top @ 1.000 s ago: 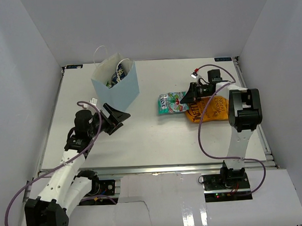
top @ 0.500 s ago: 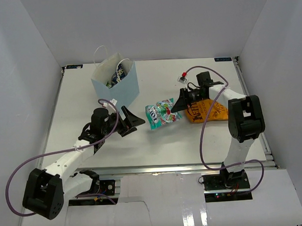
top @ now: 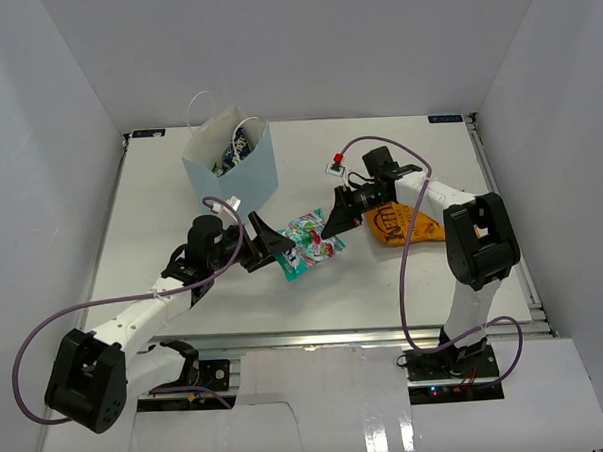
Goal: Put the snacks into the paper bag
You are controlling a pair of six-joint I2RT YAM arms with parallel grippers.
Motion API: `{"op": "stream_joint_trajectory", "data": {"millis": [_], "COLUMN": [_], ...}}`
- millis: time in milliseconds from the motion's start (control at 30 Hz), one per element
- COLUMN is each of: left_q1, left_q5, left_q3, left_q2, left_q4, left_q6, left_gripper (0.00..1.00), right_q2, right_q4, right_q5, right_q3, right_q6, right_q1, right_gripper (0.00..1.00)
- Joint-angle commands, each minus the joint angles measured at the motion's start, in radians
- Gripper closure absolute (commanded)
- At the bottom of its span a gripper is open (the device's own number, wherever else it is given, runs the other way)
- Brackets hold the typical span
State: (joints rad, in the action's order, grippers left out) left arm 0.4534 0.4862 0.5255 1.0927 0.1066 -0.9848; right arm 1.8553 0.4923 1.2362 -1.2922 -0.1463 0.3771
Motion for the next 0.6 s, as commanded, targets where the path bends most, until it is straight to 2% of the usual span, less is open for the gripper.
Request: {"op": "stream_joint_trajectory", "data": {"millis": [0,33,133,367,433,467,533,567], "left_q1": [0.007,0.007,0.008,0.007,0.008,0.008,0.008,0.008], "left_q5": [-0.005,-0.001,0.008,0.006,0.005,0.003,0.0,-0.003], "left_q3": [0.034,0.036,0.036,0.056,0.071,0.076,0.097,0.108], "left_q2": [0.007,0.01,0.016,0.007,0.001,-0.008,-0.02,-0.034], "left_q4": [0.025,0.028,0.027,0.025,0.024,0.019,0.01,-0.014], "left_q6": [0.009,0.008,0.003,0.009,0.021,0.028,0.04,0.063], "left_gripper": [0.07,0.15,0.3,0.61,0.66,0.72,0.77,0.79], "right_q2": [-0.039,-0.039,-0.033,-0.034,-0.038,-0.038,-0.036,-0.036], "right_q4": [0.005,0.006,0.006,0.008,0.009,0.009,0.018,0.023], "right_q5": [0.069,0.069,0.069,0.074,0.075,0.077,0.078,0.077], "right_q3": [-0.055,-0.056,-0.062,-0.065,-0.065,-0.065,-0.073,-0.078], "right_q6": [-0.004,-0.006,-0.003,-0.01,-0.013,-0.016,-0.024,-0.035], "right_q1": [0.016,0.016,0.017,0.019,0.019,0.02,0.02,0.02], "right_gripper": [0.92,0.92,0.92,0.89,0.88,0.86,0.82,0.76]}}
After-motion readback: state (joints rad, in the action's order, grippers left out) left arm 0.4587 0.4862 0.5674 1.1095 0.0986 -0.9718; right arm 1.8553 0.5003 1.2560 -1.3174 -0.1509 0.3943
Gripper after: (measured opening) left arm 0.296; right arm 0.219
